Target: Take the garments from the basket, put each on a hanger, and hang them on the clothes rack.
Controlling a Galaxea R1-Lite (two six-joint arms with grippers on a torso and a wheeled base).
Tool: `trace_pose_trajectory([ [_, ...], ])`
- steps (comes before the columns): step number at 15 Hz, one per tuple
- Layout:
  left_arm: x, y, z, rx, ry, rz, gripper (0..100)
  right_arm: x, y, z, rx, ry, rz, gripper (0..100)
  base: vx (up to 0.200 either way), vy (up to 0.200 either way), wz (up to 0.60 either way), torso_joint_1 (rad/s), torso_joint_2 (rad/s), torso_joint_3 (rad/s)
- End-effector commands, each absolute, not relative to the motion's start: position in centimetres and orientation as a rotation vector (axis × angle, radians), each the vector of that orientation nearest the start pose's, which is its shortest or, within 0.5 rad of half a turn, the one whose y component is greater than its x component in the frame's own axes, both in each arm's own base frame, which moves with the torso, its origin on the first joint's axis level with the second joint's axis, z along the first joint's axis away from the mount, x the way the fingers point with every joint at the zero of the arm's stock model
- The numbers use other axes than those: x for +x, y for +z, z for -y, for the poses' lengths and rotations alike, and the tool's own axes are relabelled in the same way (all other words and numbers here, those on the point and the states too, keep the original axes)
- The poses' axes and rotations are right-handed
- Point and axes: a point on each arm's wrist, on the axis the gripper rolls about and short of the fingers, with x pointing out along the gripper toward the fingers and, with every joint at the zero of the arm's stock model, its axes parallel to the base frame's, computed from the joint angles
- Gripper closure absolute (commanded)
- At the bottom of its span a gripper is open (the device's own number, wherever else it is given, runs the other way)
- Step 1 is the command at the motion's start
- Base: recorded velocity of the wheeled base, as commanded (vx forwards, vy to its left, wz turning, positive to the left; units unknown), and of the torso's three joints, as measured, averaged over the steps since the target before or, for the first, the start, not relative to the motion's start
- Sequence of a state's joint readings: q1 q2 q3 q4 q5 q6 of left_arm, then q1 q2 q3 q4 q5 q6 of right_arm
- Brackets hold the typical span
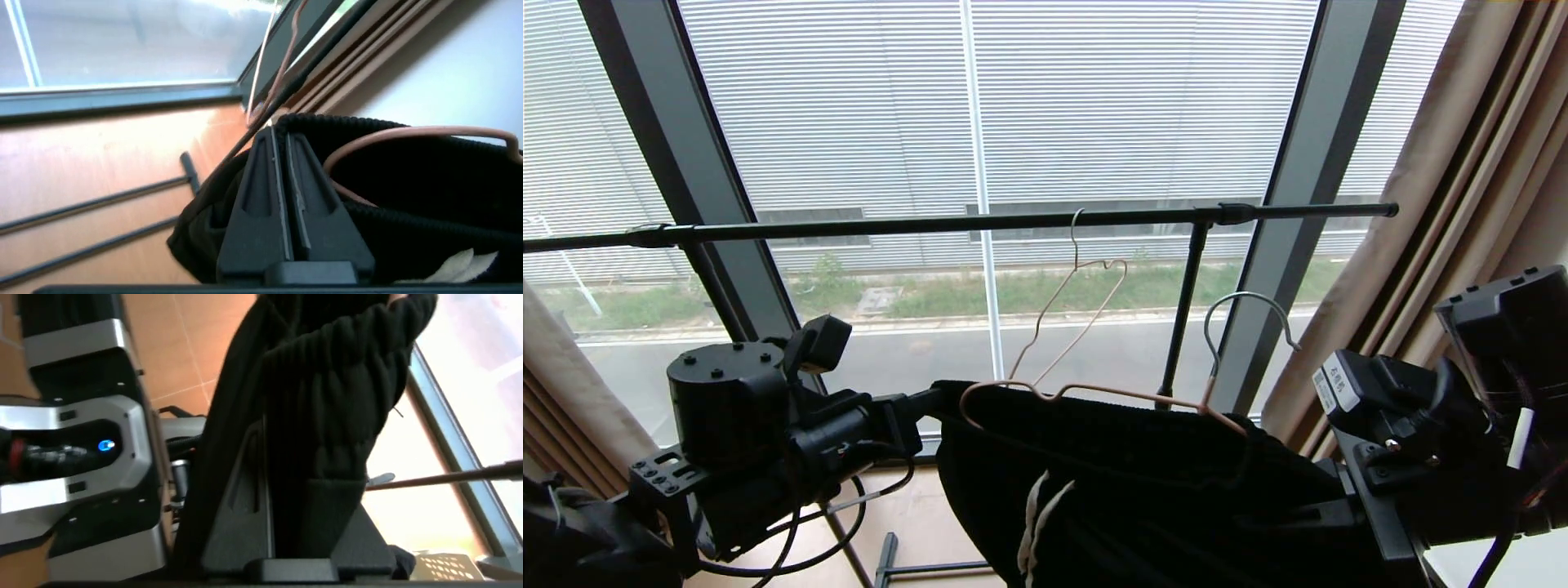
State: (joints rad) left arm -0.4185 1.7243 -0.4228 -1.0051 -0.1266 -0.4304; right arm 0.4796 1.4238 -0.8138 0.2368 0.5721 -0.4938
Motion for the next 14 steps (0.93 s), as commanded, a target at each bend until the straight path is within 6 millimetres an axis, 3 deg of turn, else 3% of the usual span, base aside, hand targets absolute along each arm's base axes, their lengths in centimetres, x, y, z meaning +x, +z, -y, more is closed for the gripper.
trace_pose_trajectory([
  [1,24.4,14.7,11.1,-0.353,-0.480,-0.350,100,17.8,17.0,-10.3,-0.372,1.166,-0.645,100,0.000,0.000,0.00,0.000,0.00,0.000],
  [9,27.5,17.1,11.2,-0.294,-0.410,-0.365,100,16.4,15.4,-9.4,-0.427,1.077,-0.668,100,0.000,0.000,0.00,0.000,0.00,0.000],
  [14,28.8,18.7,11.9,-0.288,-0.414,-0.376,100,17.0,15.0,-10.4,-0.516,1.004,-0.695,100,0.000,0.000,0.00,0.000,0.00,0.000],
])
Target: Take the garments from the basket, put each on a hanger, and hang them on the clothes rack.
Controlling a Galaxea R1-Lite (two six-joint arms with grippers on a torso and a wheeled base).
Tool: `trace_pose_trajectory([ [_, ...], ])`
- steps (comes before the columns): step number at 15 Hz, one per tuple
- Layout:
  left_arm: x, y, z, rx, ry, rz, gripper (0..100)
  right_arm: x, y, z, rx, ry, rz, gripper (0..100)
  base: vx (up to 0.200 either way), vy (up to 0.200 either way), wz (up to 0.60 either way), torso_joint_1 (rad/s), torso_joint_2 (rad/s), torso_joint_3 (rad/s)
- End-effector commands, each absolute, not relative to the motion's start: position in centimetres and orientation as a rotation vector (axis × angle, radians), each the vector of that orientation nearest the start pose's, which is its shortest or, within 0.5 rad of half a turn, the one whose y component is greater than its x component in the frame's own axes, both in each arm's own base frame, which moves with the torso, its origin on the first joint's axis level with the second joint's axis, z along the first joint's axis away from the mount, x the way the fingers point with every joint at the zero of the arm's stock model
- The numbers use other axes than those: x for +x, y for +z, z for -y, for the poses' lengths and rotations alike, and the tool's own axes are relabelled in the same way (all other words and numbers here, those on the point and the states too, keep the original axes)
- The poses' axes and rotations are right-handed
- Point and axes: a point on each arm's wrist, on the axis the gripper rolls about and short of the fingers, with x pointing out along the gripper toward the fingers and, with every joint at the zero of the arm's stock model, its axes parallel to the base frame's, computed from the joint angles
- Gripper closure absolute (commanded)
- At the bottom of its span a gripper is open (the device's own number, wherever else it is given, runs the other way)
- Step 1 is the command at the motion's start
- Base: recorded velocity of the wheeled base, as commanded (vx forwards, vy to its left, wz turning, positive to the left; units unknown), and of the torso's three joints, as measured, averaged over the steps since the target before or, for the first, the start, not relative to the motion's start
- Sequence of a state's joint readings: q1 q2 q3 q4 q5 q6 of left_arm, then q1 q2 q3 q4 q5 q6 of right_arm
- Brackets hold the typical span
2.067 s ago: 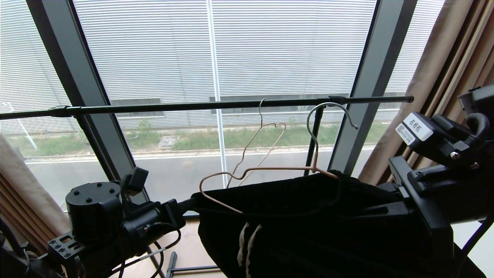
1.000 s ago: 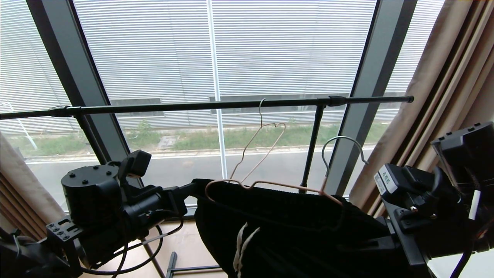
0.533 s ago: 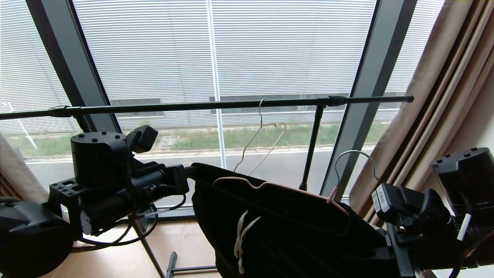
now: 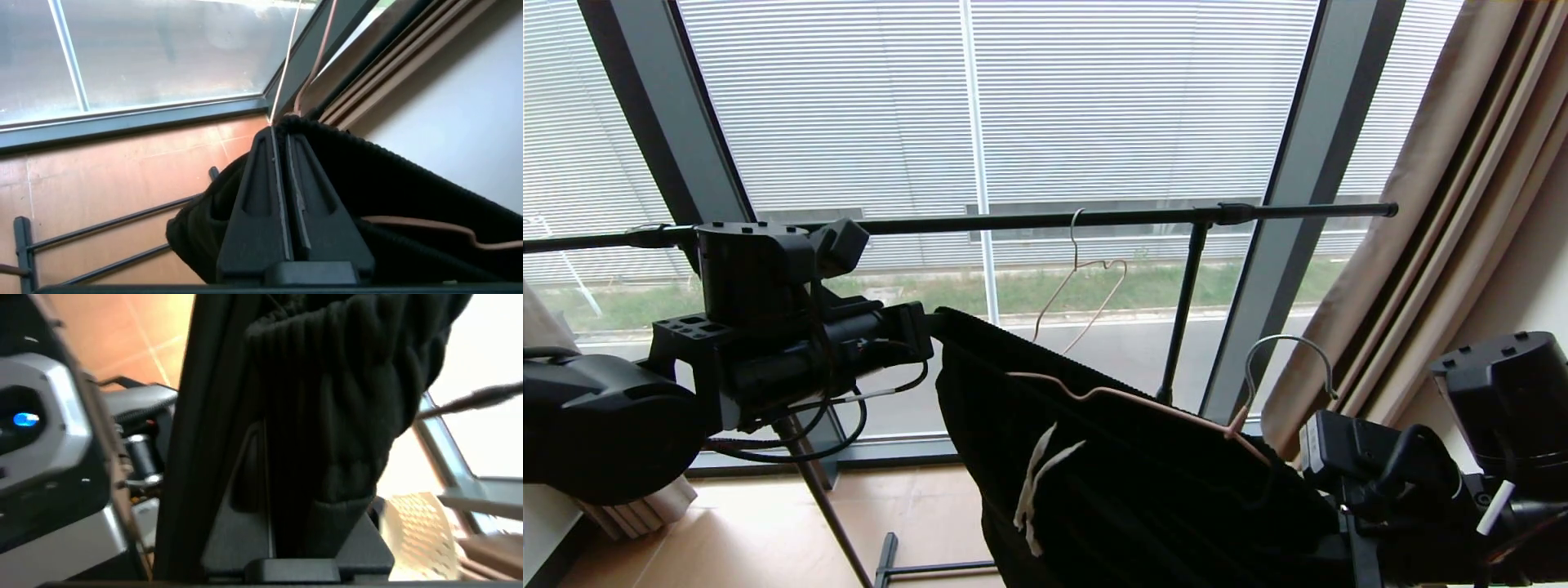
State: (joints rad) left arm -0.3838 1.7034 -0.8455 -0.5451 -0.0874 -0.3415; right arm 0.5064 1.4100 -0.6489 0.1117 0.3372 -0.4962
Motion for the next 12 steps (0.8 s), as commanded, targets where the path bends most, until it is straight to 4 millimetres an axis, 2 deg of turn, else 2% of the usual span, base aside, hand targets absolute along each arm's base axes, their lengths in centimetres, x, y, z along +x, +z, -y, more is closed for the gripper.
trace_pose_trajectory([
  [1,28.8,18.7,11.9,-0.288,-0.414,-0.376,100,17.0,15.0,-10.4,-0.516,1.004,-0.695,100,0.000,0.000,0.00,0.000,0.00,0.000],
  [2,28.7,19.6,13.1,-0.214,-0.425,-0.385,100,18.1,14.3,-11.7,-0.581,0.931,-0.656,100,0.000,0.000,0.00,0.000,0.00,0.000],
  [4,28.3,20.2,14.4,-0.188,-0.444,-0.402,100,18.1,13.7,-12.4,-0.613,0.916,-0.636,100,0.000,0.000,0.00,0.000,0.00,0.000],
  [7,28.1,21.4,15.2,-0.106,-0.439,-0.454,100,18.3,13.1,-13.4,-0.667,0.852,-0.593,100,0.000,0.000,0.00,0.000,0.00,0.000],
  [12,27.2,23.4,17.4,-0.071,-0.490,-0.491,100,17.8,12.5,-13.6,-0.745,0.813,-0.601,100,0.000,0.000,0.00,0.000,0.00,0.000],
])
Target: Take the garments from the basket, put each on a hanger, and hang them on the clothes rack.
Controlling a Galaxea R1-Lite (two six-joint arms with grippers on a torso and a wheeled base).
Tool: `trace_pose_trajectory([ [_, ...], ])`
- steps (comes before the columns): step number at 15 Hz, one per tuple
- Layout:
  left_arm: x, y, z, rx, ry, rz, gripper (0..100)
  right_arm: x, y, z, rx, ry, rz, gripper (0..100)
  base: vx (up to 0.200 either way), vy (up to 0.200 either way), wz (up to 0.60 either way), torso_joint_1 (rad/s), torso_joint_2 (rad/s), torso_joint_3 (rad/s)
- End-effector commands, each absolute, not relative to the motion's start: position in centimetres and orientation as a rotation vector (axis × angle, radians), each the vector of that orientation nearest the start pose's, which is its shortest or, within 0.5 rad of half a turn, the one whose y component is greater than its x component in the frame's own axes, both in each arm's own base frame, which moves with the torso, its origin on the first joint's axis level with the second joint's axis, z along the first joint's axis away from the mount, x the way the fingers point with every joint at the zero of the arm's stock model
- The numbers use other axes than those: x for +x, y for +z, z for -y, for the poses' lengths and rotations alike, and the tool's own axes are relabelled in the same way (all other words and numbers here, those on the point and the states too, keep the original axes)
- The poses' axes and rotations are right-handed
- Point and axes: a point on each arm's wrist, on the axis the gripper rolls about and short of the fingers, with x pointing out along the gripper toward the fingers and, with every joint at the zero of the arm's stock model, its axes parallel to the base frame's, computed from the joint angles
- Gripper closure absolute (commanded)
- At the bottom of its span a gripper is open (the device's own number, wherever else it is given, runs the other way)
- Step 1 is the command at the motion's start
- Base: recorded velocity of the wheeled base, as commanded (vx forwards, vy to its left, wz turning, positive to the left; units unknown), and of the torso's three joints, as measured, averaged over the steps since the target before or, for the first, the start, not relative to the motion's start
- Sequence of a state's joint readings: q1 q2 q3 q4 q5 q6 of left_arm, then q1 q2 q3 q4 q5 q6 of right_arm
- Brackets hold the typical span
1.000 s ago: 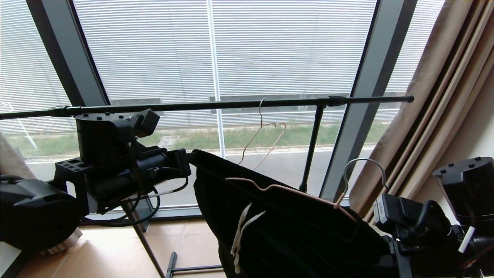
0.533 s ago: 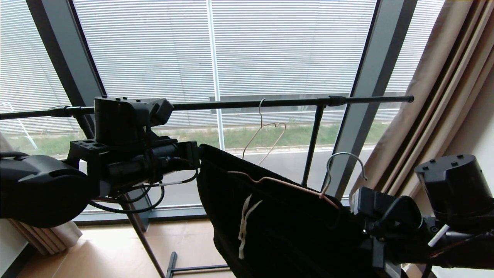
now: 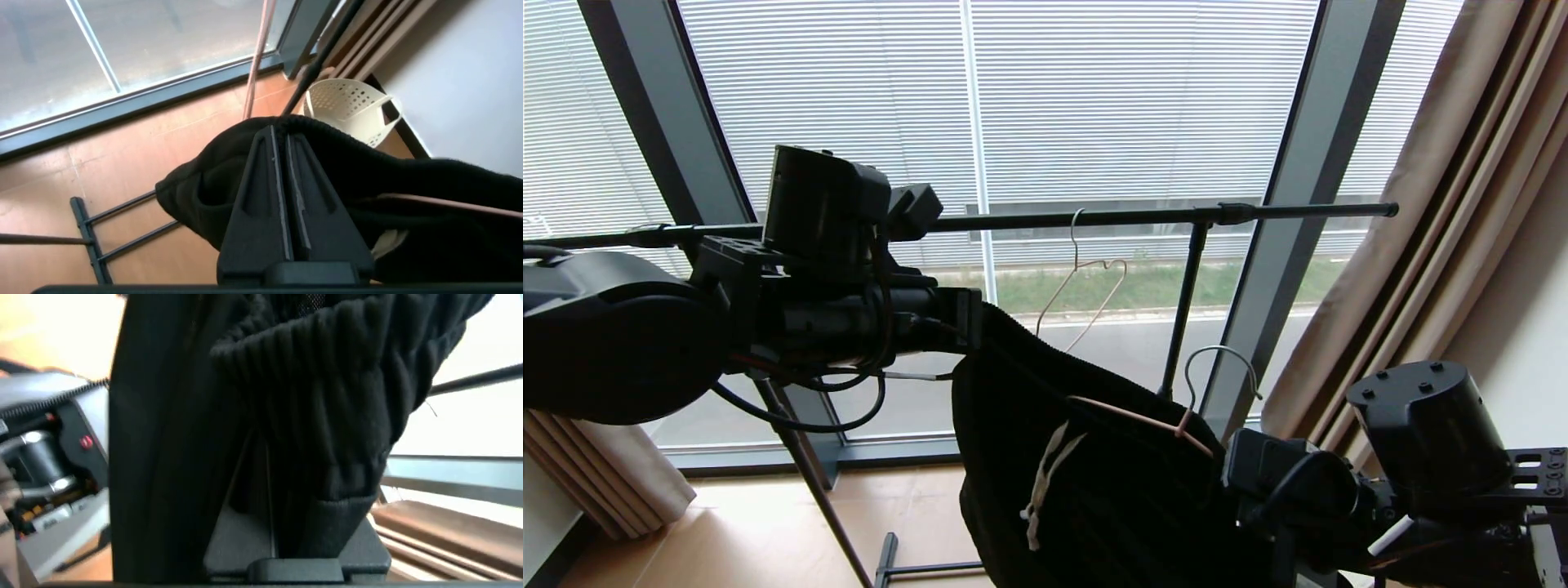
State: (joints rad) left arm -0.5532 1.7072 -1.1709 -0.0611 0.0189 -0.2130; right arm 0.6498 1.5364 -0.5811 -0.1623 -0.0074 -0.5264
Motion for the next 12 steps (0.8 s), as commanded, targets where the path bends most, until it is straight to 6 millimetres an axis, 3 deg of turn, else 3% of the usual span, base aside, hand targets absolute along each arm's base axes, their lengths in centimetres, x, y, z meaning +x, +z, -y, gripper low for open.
trace_pose_trajectory([
  [1,27.4,23.8,17.7,-0.062,-0.487,-0.496,100,17.8,12.4,-13.5,-0.759,0.792,-0.605,100,0.000,0.000,0.00,0.000,0.00,0.000],
  [4,26.9,25.6,19.3,-0.040,-0.511,-0.492,100,17.9,12.4,-13.6,-0.759,0.789,-0.602,100,0.000,0.000,0.00,0.000,0.00,0.000],
  [7,26.2,27.0,20.4,-0.030,-0.540,-0.482,100,19.3,11.1,-14.6,-0.736,0.780,-0.550,100,0.000,0.000,0.00,0.000,0.00,0.000],
  [12,24.3,25.9,22.2,0.035,-0.559,-0.553,100,22.2,8.7,-15.1,-0.638,0.811,-0.418,100,0.000,0.000,0.00,0.000,0.00,0.000],
])
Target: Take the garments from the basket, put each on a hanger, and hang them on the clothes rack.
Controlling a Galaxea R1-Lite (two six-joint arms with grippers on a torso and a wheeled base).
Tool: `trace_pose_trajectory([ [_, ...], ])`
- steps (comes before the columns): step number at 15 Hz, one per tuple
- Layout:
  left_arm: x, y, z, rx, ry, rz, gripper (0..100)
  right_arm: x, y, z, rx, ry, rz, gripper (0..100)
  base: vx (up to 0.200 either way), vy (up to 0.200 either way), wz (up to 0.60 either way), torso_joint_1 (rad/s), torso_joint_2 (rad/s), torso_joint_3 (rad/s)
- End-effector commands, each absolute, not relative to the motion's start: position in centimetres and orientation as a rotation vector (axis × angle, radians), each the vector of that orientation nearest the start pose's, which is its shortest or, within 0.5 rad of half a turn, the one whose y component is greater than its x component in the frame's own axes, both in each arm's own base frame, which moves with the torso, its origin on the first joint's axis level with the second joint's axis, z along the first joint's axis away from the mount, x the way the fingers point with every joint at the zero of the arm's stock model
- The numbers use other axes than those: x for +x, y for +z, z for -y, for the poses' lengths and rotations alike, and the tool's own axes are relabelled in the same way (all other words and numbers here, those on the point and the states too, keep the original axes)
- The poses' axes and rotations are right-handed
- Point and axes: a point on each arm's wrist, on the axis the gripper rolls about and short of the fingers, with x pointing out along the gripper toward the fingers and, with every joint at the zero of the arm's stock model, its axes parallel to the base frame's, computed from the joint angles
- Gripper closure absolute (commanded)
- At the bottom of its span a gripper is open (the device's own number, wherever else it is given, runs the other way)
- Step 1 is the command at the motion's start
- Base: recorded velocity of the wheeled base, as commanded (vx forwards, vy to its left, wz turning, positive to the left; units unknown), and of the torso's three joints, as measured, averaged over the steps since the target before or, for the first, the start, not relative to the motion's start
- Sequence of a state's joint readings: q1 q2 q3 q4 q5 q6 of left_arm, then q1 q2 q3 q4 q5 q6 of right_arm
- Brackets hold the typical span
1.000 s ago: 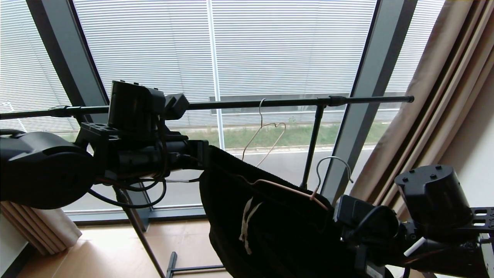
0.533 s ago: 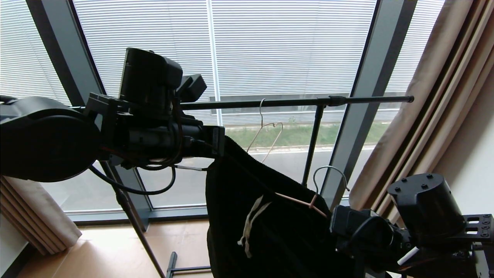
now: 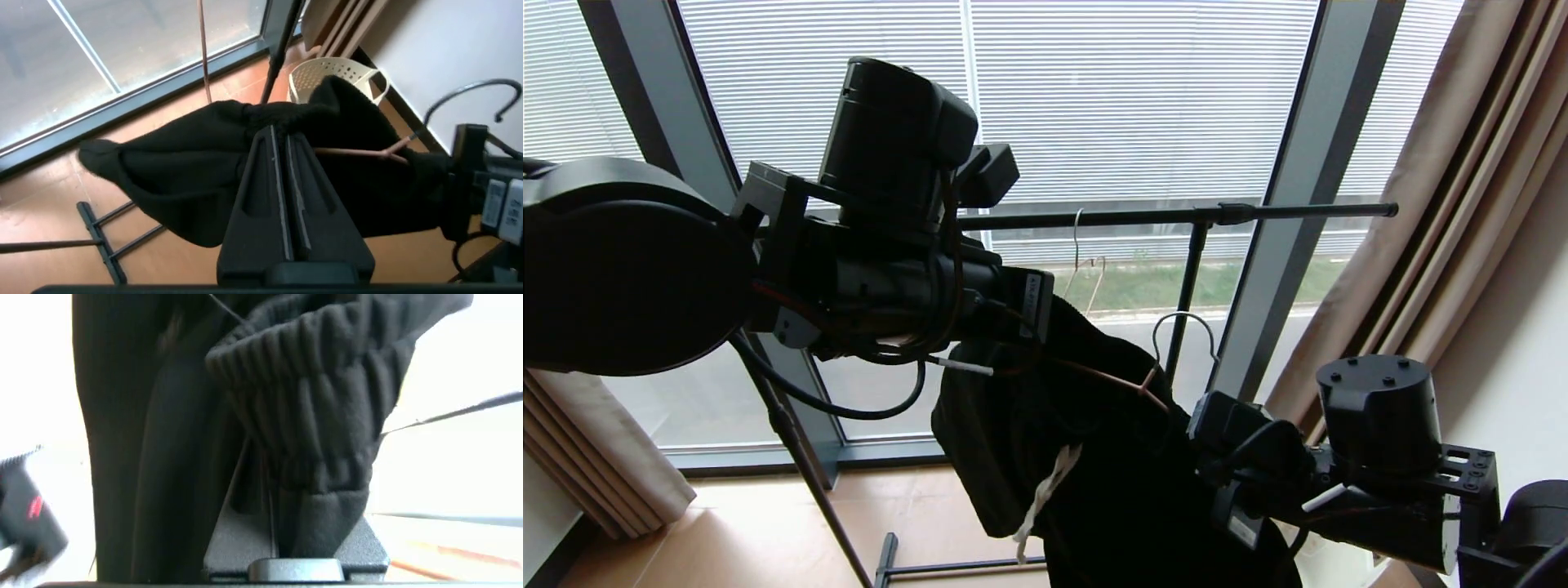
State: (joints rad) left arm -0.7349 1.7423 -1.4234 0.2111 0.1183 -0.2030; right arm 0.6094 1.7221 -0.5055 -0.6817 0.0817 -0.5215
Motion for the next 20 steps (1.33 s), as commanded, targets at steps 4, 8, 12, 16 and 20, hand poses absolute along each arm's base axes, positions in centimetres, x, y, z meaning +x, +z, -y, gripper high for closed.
trace_pose_trajectory([
  [4,23.8,25.2,22.6,0.048,-0.570,-0.577,100,23.1,7.9,-15.5,-0.576,0.786,-0.376,100,0.000,0.000,0.00,0.000,0.00,0.000],
  [8,23.6,23.9,23.1,0.041,-0.579,-0.624,100,23.9,7.5,-16.1,-0.490,0.764,-0.343,100,0.000,0.000,0.00,0.000,0.00,0.000],
  [12,23.5,23.0,24.3,0.031,-0.591,-0.657,100,24.1,7.7,-16.2,-0.434,0.750,-0.315,100,0.000,0.000,0.00,0.000,0.00,0.000],
  [16,23.5,22.2,25.7,-0.017,-0.653,-0.712,100,24.1,8.5,-16.4,-0.382,0.739,-0.272,100,0.000,0.000,0.00,0.000,0.00,0.000],
  [20,23.8,21.7,25.9,-0.011,-0.645,-0.718,100,23.0,10.1,-15.7,-0.347,0.784,-0.191,100,0.000,0.000,0.00,0.000,0.00,0.000],
])
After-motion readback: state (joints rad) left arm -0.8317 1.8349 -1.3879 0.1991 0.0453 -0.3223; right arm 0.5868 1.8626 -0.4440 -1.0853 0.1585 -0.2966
